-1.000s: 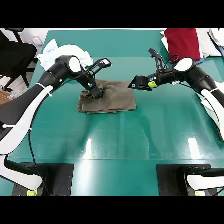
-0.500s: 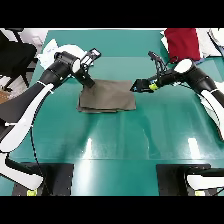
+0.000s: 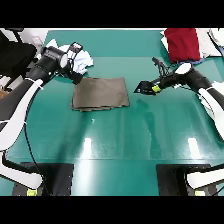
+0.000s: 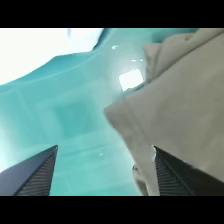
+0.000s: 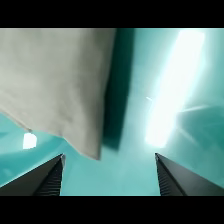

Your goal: Fold the shirts.

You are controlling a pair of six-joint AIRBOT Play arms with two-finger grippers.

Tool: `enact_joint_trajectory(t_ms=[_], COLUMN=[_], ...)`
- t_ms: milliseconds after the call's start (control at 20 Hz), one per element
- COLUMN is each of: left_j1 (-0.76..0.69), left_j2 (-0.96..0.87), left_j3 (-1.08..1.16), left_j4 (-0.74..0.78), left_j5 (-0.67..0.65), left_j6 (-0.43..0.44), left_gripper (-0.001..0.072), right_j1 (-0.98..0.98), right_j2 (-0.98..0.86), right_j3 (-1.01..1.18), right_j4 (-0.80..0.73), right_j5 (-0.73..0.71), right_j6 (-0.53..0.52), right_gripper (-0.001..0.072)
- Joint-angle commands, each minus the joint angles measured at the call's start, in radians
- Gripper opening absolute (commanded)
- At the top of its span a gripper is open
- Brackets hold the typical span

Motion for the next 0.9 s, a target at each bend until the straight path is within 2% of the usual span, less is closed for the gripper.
enact_joint_trajectory(t_ms=[0,200,450,650,700,800,850], left_j1=[0.042,0.067,0.067,0.067,0.067,0.067,0.067], left_j2=[0.046,0.132,0.28,0.353,0.383,0.394,0.394], left_j3=[0.002,0.002,0.001,0.001,0.001,0.001,0.001], left_j4=[-0.043,-0.081,-0.181,-0.202,-0.201,-0.201,-0.199], left_j5=[-0.023,-0.063,-0.019,-0.019,-0.028,-0.037,-0.047], left_j6=[-0.037,-0.037,-0.037,-0.036,-0.032,-0.028,-0.028], left_gripper=[0.0717,0.0717,0.0717,0.0717,0.0717,0.0716,0.0716], right_j1=[-0.009,0.031,0.097,0.147,0.191,0.224,0.23], right_j2=[-0.082,-0.239,-0.407,-0.505,-0.563,-0.583,-0.582], right_j3=[0.013,0.172,0.378,0.499,0.592,0.664,0.695], right_j4=[0.197,0.22,0.216,0.219,0.22,0.22,0.22], right_j5=[-0.012,0.03,0.037,0.045,0.056,0.061,0.066], right_j6=[-0.119,-0.123,-0.045,0.013,0.051,0.061,0.073], right_gripper=[0.0627,0.0627,0.0625,0.0623,0.0502,0.0146,0.004])
